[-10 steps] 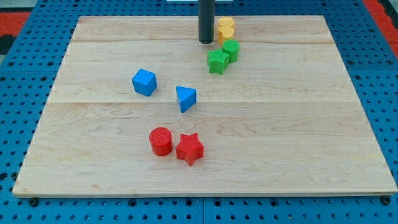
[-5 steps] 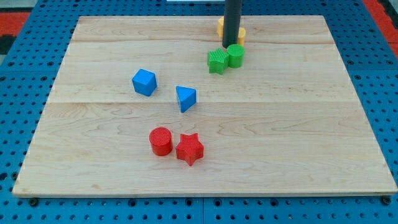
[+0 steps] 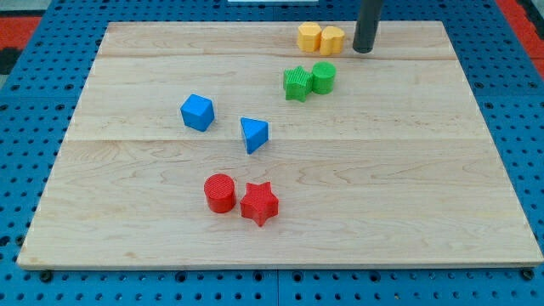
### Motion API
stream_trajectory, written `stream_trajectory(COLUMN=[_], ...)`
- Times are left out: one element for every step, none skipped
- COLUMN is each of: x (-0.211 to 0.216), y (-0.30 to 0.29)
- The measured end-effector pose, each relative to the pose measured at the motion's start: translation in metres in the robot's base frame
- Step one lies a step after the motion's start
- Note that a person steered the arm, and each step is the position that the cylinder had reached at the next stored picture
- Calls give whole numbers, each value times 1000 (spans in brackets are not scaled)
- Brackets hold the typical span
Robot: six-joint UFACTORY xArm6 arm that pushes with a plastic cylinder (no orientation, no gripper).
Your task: Move the yellow blocks to the top center on the board
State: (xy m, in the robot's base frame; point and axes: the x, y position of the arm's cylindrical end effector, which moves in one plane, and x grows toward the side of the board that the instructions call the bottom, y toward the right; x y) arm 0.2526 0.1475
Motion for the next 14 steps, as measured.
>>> stream_trajectory(x=[-12,-21,-55,-58,-59,-35,3,-19,-60,-61,-60,-51,-15,21], y=[-90,-113,-96,-129,-173,-183,-213,-290,-313,-292,-229,-226,-236,-181])
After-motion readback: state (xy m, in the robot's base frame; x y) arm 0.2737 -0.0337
